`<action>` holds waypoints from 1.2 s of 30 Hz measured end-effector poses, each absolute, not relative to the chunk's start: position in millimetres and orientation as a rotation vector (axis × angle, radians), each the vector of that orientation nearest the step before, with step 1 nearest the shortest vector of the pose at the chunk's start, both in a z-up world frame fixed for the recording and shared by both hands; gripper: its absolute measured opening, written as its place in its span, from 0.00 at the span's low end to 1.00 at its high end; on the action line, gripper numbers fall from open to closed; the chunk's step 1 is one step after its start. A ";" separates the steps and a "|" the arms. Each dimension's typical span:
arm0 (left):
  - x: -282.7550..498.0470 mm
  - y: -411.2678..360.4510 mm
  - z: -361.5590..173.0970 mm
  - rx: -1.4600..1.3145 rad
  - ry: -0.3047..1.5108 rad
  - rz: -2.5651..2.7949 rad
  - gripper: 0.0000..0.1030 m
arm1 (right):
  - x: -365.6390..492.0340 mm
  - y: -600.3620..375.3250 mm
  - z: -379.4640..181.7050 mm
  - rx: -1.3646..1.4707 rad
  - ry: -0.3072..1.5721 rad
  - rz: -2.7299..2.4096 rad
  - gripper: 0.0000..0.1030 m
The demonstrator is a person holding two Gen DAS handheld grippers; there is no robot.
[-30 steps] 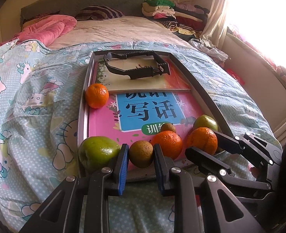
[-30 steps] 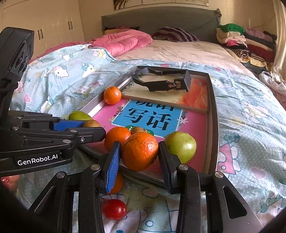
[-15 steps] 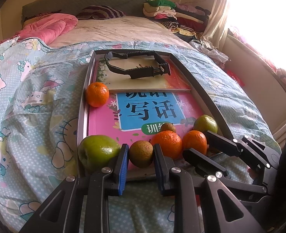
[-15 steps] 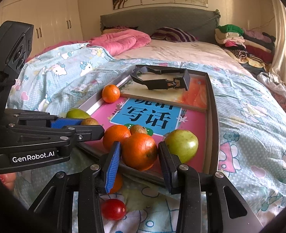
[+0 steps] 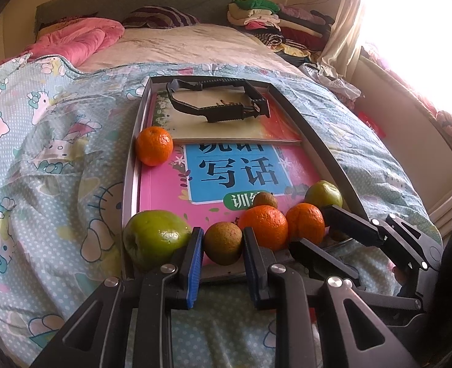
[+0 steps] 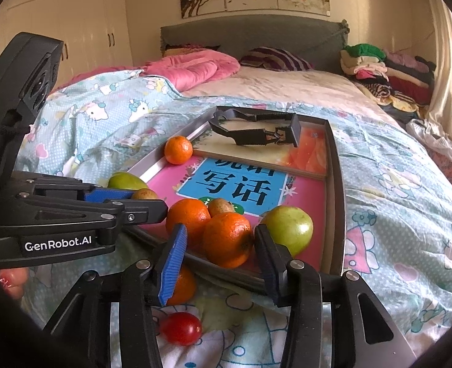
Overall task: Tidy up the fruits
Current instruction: 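Open both tools to release the fruits and withdraw from the tray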
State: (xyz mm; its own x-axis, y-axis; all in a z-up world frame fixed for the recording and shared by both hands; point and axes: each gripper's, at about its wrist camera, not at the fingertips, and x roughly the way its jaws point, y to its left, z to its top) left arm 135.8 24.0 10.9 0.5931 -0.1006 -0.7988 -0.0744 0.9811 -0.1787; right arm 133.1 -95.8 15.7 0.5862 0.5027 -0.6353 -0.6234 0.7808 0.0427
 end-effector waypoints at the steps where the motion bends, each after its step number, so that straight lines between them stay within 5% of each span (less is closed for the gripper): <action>1: 135.4 24.3 11.0 -0.204 0.938 -0.015 0.25 | 132.5 -96.1 16.0 -0.194 0.675 0.661 0.49; 11: 131.7 26.8 14.2 -0.236 0.937 -0.031 0.26 | 123.8 -106.2 23.0 -0.184 0.646 0.642 0.54; 19: 114.0 25.2 31.4 -0.237 0.894 -0.059 0.53 | 105.8 -122.0 30.3 -0.147 0.649 0.632 0.61; 36: 83.6 13.1 18.9 -0.245 0.937 -0.125 0.59 | 78.9 -113.3 -6.0 -0.229 0.771 0.652 0.62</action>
